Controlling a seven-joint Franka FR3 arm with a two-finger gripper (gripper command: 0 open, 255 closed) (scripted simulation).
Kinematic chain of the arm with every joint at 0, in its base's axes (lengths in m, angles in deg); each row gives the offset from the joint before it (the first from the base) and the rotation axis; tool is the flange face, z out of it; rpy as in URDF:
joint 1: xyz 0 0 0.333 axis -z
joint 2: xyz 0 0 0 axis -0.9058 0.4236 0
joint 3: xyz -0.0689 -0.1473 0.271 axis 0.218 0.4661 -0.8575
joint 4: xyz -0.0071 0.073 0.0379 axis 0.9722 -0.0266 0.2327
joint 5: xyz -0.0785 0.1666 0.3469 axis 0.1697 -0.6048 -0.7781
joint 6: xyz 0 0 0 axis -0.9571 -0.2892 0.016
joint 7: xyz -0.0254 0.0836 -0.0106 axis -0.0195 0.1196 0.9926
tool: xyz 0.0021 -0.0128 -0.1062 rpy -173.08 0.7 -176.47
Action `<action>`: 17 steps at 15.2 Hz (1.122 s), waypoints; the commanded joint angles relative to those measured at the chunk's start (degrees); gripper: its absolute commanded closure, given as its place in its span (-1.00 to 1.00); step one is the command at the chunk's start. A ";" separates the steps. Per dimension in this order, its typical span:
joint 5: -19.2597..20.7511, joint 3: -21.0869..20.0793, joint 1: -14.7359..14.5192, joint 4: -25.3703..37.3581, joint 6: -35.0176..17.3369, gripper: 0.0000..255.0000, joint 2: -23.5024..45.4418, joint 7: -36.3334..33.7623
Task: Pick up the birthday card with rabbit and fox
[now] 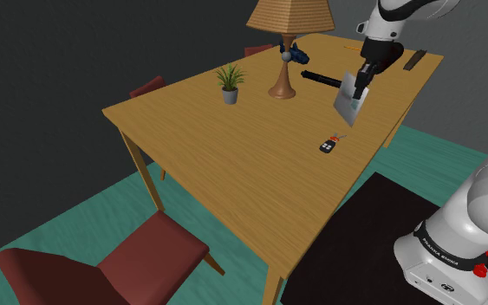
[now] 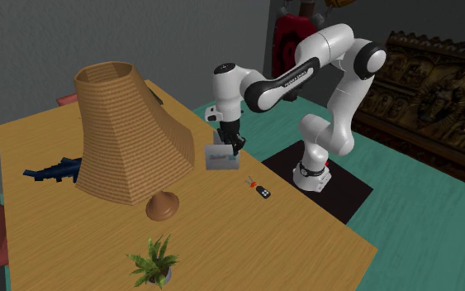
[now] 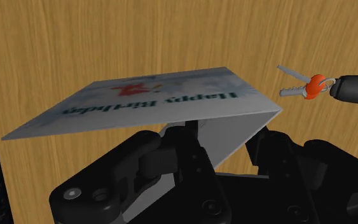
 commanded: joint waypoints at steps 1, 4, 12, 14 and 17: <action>-0.07 0.02 -0.04 -0.20 -0.06 1.00 0.00 0.08; -0.10 -0.24 -0.09 1.77 2.31 1.00 -0.42 -0.09; -0.31 -0.83 -0.29 7.50 8.52 1.00 -0.92 -0.41; -0.38 -0.96 -0.35 9.04 10.06 1.00 -0.91 -0.46; -0.47 -1.08 -0.42 10.74 11.70 1.00 -0.85 -0.51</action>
